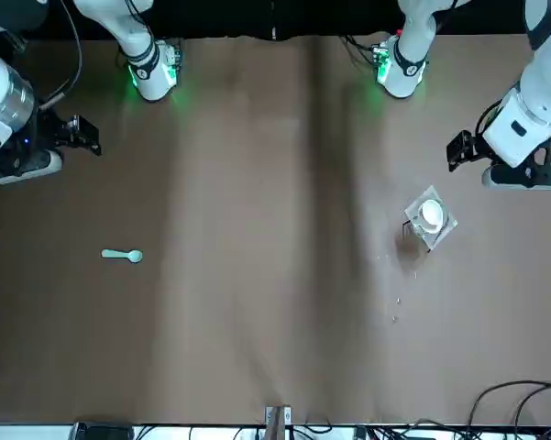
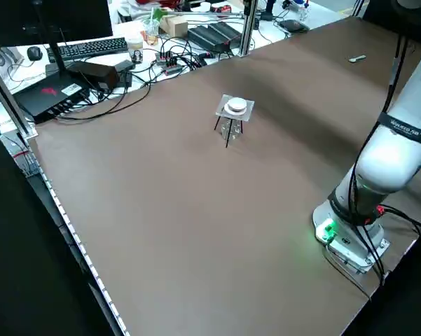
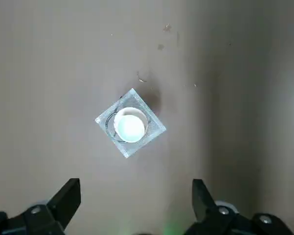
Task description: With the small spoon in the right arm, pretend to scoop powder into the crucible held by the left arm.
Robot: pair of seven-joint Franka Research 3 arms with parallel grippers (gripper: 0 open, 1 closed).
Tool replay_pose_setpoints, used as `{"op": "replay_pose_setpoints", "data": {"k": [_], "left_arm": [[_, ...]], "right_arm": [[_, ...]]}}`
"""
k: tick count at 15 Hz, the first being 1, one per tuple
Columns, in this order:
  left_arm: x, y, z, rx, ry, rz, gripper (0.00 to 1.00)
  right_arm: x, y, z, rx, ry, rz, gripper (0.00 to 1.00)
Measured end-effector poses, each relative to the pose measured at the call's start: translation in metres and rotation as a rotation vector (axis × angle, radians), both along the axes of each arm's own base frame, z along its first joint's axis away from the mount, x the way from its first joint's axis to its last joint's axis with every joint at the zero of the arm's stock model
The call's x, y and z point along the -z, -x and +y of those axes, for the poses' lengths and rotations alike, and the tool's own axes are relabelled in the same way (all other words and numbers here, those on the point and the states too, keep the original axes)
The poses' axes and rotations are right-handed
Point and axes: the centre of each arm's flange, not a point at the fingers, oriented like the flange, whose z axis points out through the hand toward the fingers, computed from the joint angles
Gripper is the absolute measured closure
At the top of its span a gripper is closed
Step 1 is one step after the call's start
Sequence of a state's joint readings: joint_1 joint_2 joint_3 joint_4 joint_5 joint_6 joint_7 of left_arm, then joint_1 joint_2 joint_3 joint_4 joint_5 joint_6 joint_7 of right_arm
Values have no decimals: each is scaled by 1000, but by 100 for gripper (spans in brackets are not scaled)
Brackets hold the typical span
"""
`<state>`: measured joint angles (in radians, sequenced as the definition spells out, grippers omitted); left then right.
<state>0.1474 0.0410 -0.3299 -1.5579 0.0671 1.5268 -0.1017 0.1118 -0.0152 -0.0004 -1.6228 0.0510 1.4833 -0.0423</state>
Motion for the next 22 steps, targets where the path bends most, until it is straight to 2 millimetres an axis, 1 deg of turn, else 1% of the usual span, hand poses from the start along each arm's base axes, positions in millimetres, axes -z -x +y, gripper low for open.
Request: {"op": "replay_pose_setpoints", "data": {"k": [1, 2, 4, 5, 6, 8, 11, 12, 14, 16, 17, 18, 20, 21, 22], "left_arm": [[3, -1, 7, 9, 0, 10, 0], [9, -2, 18, 13, 0, 27, 0], [23, -6, 48, 19, 6, 64, 0], [31, -8, 65, 23, 12, 81, 0], [38, -10, 78, 27, 27, 97, 0], [54, -11, 96, 5, 92, 143, 0], [85, -10, 115, -23, 208, 237, 0], [96, -12, 118, -25, 223, 259, 0], [115, -17, 118, -24, 238, 292, 0], [128, -20, 115, -18, 246, 317, 0], [134, -20, 113, -16, 250, 331, 0], [141, -19, 111, -13, 253, 349, 0], [159, -15, 107, -9, 258, 389, 0], [180, -10, 103, -7, 263, 434, 0], [191, -8, 102, -7, 266, 457, 0]], "right_arm": [[1, 0, 0, 0, 0, 2, 0], [3, 0, 0, -1, 1, 5, 0], [10, 0, -1, -23, 7, 12, 0], [17, -1, -3, -49, 11, 11, 0], [26, -2, -4, -79, 11, 10, 0], [51, -5, -9, -133, 9, 6, 0], [91, -8, -21, -250, -3, -4, 0], [103, -9, -30, -308, -12, -9, 0], [127, -12, -51, -443, -36, 0, 0], [156, -19, -71, -556, -63, 21, 0], [171, -23, -77, -589, -75, 37, 0], [186, -26, -80, -613, -87, 57, 0], [216, -32, -79, -672, -108, 88, 0], [240, -41, -75, -766, -122, 80, 0], [251, -44, -76, -816, -131, 78, 0]]}}
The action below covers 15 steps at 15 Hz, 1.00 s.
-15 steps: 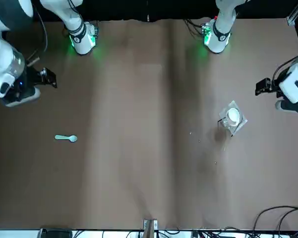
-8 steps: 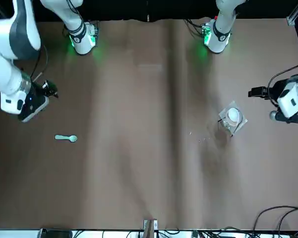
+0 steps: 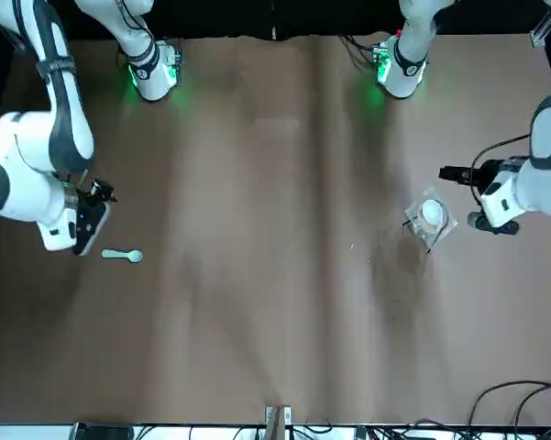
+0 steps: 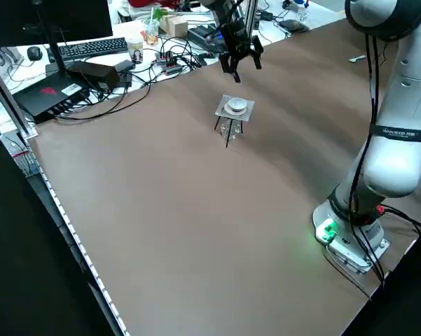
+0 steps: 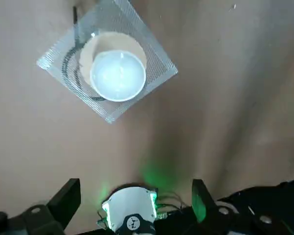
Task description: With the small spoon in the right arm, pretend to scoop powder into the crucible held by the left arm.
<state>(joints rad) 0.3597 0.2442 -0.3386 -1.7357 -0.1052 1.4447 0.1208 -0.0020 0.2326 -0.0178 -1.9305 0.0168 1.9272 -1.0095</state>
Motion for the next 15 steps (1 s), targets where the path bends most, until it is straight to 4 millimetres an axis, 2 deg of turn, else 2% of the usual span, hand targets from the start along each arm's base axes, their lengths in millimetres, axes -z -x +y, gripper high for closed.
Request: {"op": "replay_pose_setpoints", "data": {"k": [3, 7, 9, 11, 12, 14, 15], "left_arm": [[34, -4, 6, -12, 16, 29, 0], [86, -22, 18, -43, 43, -1, 0], [105, -27, 21, -55, 50, -11, 1], [117, -30, 24, -57, 49, -16, 4], [121, -30, 24, -57, 49, -14, 4], [122, -30, 25, -58, 48, -13, 7], [122, -30, 26, -59, 48, -14, 14]], "right_arm": [[31, -7, -7, -128, -32, 2, 3], [72, -14, -24, -195, -56, 9, 5], [94, -21, -34, -235, -78, -14, 7], [114, -26, -46, -270, -112, -47, 9], [123, -28, -53, -292, -125, -55, 17], [136, -31, -66, -329, -143, -65, 20], [138, -34, -69, -344, -140, -85, 21]]}}
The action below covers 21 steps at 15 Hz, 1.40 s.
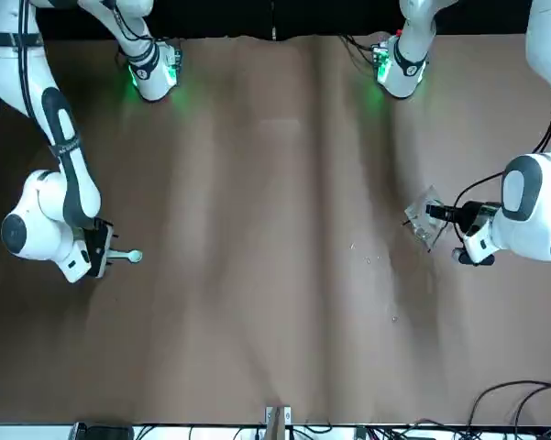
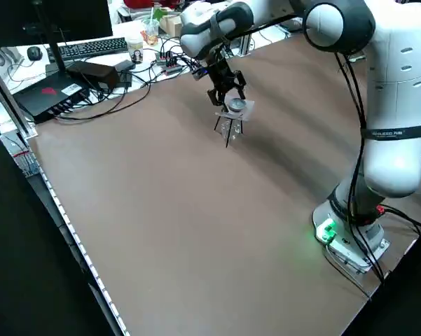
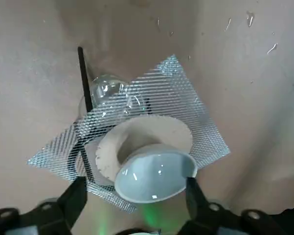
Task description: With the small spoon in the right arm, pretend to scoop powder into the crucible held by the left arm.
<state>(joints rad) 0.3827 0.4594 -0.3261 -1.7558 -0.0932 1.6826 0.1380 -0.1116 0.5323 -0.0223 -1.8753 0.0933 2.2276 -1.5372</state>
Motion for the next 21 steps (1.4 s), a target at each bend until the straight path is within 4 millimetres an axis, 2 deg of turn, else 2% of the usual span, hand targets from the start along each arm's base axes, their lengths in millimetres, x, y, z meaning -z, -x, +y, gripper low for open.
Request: {"op": "replay_pose_setpoints", "data": {"k": [2, 3, 4, 8, 13, 15, 16, 18, 21], "left_arm": [[0, 0, 2, 0, 2, -1, 17], [0, 0, 3, -1, 2, -1, 26], [0, 0, 4, -1, 3, -2, 29], [0, 0, 6, -2, 4, -2, 37], [0, 0, 6, -2, 4, -2, 44], [0, 0, 6, -2, 4, -2, 50], [0, 0, 6, -2, 4, -2, 56], [0, 0, 6, -2, 4, -2, 60], [0, 0, 6, -2, 4, -2, 62]], "right_arm": [[1, -4, 0, -32, 0, -32, 22], [2, -4, 0, -46, -1, -36, 24], [2, -4, 0, -54, -2, -37, 28], [4, -7, -3, -84, -1, -62, 35], [16, -7, -16, -99, 5, -90, 36], [23, -5, -16, -102, 7, -92, 36], [25, -5, -16, -102, 8, -97, 36], [29, -3, -16, -105, 10, -101, 36], [32, -1, -16, -107, 9, -98, 36]]}}
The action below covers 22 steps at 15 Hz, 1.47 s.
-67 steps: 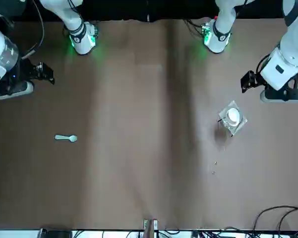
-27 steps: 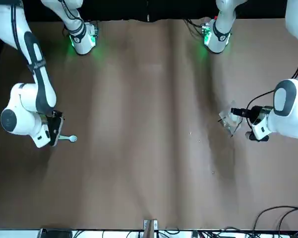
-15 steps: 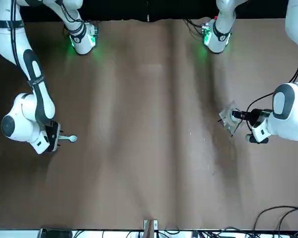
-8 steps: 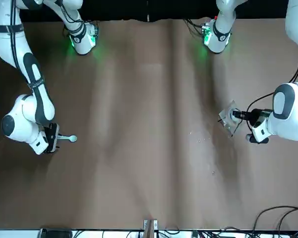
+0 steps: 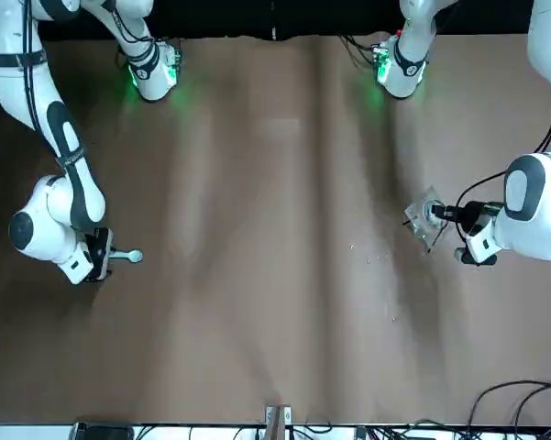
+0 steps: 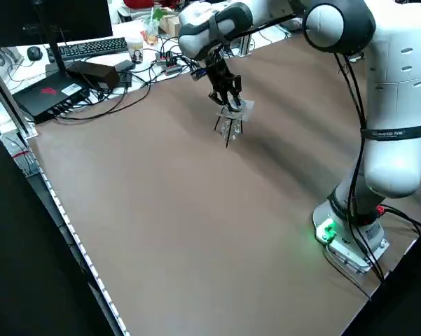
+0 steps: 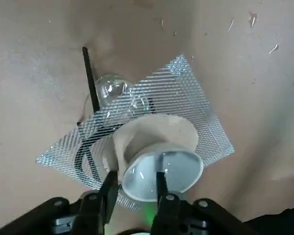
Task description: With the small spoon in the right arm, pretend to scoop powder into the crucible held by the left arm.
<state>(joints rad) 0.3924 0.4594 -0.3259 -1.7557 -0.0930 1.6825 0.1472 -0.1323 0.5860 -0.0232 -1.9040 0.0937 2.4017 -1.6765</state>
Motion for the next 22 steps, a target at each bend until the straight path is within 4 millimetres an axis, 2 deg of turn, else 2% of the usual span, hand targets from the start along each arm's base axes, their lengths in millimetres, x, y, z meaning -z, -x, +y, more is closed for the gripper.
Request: {"op": "replay_pose_setpoints", "data": {"k": [14, 16, 17, 18, 19, 22], "left_arm": [[0, 0, 0, -1, 0, 0, 72], [0, 0, 1, -1, 0, 0, 76], [0, 0, 1, -1, 0, 0, 78], [0, 0, 1, -1, 0, 1, 78], [0, 0, 1, -1, 0, 1, 80], [0, 0, 1, -2, -1, 2, 84]], "right_arm": [[7, 8, -2, -26, -4, 10, 42], [6, 8, -2, -27, -4, 10, 52], [6, 8, -3, -26, -4, 10, 52], [6, 8, -3, -24, -4, 11, 67], [6, 9, -4, -23, -5, 13, 73], [6, 10, -5, -20, -8, 25, 75]]}}
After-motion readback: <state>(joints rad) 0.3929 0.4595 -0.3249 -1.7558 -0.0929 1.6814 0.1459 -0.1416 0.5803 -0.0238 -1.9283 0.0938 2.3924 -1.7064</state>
